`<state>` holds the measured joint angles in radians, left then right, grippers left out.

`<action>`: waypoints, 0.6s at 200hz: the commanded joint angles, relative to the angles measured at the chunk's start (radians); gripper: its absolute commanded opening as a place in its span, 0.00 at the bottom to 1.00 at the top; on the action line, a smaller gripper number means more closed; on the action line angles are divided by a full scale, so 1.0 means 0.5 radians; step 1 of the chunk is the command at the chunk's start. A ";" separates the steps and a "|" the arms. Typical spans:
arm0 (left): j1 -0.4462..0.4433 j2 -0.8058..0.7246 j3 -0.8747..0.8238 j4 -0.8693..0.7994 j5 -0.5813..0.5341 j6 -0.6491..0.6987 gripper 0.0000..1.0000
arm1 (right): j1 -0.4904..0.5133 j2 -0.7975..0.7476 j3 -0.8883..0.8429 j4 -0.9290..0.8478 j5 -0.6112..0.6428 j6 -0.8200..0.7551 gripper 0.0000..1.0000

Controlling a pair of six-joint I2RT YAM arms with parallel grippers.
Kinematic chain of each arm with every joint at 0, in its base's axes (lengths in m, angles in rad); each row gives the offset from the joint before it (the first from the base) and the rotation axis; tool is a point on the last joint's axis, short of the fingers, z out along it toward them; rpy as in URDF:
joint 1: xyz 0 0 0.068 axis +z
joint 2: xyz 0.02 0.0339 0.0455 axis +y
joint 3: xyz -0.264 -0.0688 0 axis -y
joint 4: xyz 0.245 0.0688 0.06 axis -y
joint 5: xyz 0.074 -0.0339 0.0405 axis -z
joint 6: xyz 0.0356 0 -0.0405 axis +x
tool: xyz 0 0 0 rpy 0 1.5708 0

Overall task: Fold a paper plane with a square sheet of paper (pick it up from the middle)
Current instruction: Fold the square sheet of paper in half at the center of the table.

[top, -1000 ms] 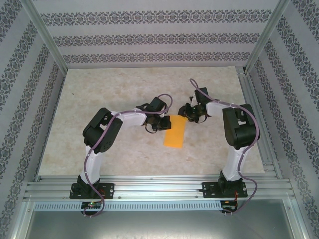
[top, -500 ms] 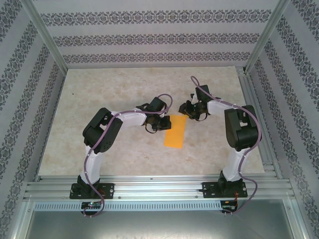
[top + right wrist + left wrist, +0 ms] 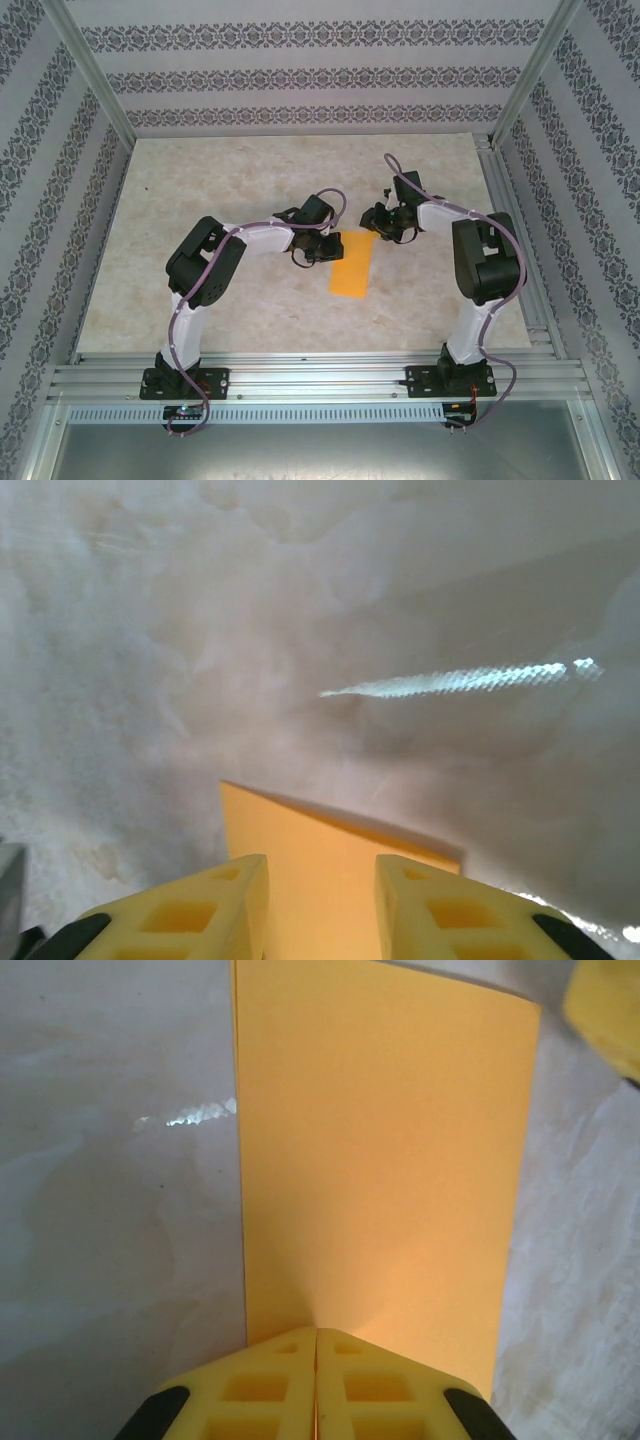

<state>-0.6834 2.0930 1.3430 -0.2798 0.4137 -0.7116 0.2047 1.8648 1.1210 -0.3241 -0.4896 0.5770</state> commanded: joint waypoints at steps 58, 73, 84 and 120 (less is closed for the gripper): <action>-0.031 0.046 -0.023 -0.097 -0.024 0.023 0.10 | 0.062 -0.107 -0.342 0.190 -0.073 0.065 0.34; -0.030 0.047 -0.022 -0.099 -0.024 0.023 0.10 | 0.058 -0.079 -0.374 0.185 -0.036 0.044 0.34; -0.029 0.048 -0.020 -0.102 -0.025 0.027 0.10 | 0.058 -0.080 -0.377 0.138 0.006 0.017 0.34; -0.032 0.035 -0.026 -0.101 -0.032 0.026 0.10 | 0.063 -0.244 -0.396 0.049 0.030 -0.007 0.34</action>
<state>-0.6834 2.0930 1.3426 -0.2798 0.4137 -0.7116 0.2276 1.8076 0.9440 -0.2554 -0.5026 0.5987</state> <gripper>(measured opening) 0.100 0.339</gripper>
